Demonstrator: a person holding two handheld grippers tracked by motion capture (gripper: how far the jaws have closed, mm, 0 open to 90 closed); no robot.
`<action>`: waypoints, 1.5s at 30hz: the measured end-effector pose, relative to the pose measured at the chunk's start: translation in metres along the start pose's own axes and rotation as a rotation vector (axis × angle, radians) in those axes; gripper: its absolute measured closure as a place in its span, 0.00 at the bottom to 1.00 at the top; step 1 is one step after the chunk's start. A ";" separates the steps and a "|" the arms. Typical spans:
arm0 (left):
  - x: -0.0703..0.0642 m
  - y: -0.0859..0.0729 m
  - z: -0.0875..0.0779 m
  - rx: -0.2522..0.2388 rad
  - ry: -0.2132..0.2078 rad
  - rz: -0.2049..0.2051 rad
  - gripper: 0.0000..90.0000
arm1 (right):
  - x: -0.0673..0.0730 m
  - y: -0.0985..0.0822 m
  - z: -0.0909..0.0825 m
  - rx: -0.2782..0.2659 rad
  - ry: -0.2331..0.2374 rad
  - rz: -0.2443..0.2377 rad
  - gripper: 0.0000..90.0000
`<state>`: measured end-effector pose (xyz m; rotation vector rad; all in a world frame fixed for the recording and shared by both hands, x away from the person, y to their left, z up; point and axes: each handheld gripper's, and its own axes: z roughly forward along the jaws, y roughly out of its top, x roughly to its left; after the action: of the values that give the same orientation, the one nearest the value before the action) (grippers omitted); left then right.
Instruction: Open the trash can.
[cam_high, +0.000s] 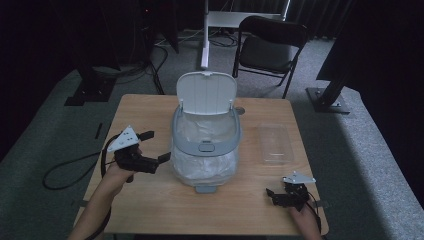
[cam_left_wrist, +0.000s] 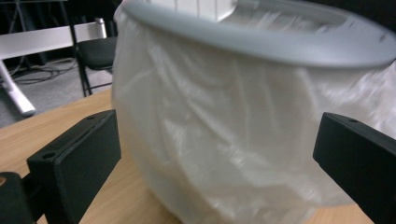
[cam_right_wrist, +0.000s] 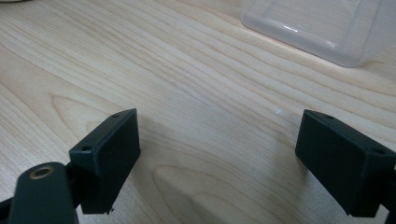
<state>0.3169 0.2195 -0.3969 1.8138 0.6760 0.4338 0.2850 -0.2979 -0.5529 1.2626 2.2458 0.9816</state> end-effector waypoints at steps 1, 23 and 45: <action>0.001 -0.002 0.000 0.007 0.014 0.005 0.02 | 0.000 0.000 0.000 0.000 0.000 0.000 0.15; 0.031 -0.062 -0.004 0.097 0.181 -0.094 0.02 | 0.000 0.000 0.000 -0.001 -0.001 0.001 0.15; 0.061 -0.120 -0.005 0.225 0.437 -0.180 0.02 | 0.000 0.000 0.000 0.000 -0.001 0.001 0.15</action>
<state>0.3320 0.2909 -0.5105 1.8619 1.2213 0.6629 0.2851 -0.2980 -0.5529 1.2646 2.2439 0.9812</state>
